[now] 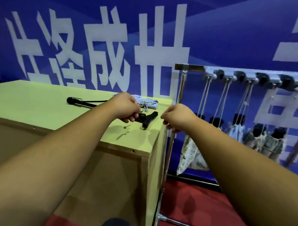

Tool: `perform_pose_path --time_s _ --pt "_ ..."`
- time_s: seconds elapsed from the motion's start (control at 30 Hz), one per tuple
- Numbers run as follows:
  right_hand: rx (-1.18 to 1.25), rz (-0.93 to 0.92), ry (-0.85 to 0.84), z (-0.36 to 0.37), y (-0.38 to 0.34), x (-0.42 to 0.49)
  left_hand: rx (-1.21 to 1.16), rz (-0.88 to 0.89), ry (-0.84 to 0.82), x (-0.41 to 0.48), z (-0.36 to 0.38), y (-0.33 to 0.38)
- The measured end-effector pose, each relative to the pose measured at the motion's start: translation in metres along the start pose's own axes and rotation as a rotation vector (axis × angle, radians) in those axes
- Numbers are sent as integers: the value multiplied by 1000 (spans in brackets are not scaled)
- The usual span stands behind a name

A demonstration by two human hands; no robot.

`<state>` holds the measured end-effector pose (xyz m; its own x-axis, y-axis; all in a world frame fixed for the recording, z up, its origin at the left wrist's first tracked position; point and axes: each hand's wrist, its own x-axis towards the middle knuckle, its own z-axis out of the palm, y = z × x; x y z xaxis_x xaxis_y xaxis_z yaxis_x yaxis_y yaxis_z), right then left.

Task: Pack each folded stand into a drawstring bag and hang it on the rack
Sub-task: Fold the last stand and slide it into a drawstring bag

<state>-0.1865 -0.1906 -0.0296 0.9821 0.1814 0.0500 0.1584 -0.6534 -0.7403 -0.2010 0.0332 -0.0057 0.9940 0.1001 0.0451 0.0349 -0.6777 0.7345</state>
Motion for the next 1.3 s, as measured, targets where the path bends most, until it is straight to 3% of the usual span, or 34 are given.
perform_pose_path --time_s 0.17,0.33,0.43,0.57,0.8,0.97,1.1,1.3 --pt "-70 1 90 38 -2 42 160 55 157 39 -3 -32" --pt "-1 -6 192 61 15 81 291 143 165 88 17 -35" --pt "-41 16 142 69 27 106 316 163 170 124 35 -34" --pt "-138 62 79 76 42 131 356 203 130 161 54 -30" --pt "-8 63 18 75 58 148 629 125 -67 199 65 -14" --pt "-19 38 34 77 59 148 384 107 41 200 69 -15" --pt "26 49 11 75 57 140 139 109 295 200 66 -15" --pt "456 170 32 47 37 114 -240 201 444 168 40 28"
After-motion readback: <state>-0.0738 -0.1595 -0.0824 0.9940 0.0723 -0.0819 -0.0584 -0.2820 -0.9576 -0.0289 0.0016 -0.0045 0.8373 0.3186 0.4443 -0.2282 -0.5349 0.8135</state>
